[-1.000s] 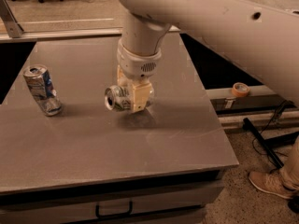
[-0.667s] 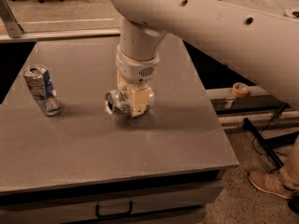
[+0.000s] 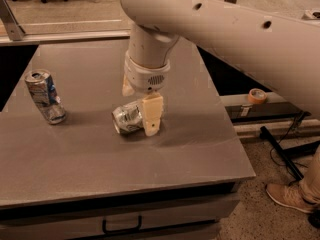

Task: Knock 7up can over

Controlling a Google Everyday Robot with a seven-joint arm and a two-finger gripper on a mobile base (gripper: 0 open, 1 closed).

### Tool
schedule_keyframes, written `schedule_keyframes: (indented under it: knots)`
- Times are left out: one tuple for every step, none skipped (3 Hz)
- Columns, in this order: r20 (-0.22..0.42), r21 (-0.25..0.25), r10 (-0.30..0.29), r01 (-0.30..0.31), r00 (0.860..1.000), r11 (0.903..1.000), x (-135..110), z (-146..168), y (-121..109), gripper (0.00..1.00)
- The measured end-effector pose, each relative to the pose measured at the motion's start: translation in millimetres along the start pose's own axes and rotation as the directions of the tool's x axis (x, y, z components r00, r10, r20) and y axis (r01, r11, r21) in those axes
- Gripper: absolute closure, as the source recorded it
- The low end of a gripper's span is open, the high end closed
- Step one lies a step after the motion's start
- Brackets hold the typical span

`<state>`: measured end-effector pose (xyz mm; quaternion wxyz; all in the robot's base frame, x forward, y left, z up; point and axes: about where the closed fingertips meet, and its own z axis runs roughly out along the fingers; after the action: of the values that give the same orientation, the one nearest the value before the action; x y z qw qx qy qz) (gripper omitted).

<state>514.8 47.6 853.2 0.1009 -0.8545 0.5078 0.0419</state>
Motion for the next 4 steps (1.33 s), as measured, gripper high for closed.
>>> schedule_keyframes:
  knots:
    - [0.022, -0.003, 0.024, -0.024, 0.999, 0.9997, 1.8, -1.7, 0.6, 0.00]
    - [0.055, 0.005, 0.042, -0.043, 0.998, 0.9991, 0.9, -4.4, -2.4, 0.00]
    - [0.105, 0.043, 0.108, -0.113, 0.989, 0.9927, 16.0, -20.0, -10.7, 0.00]
    - [0.087, 0.134, 0.196, -0.206, 0.977, 0.9692, 52.2, -59.4, -22.1, 0.00]
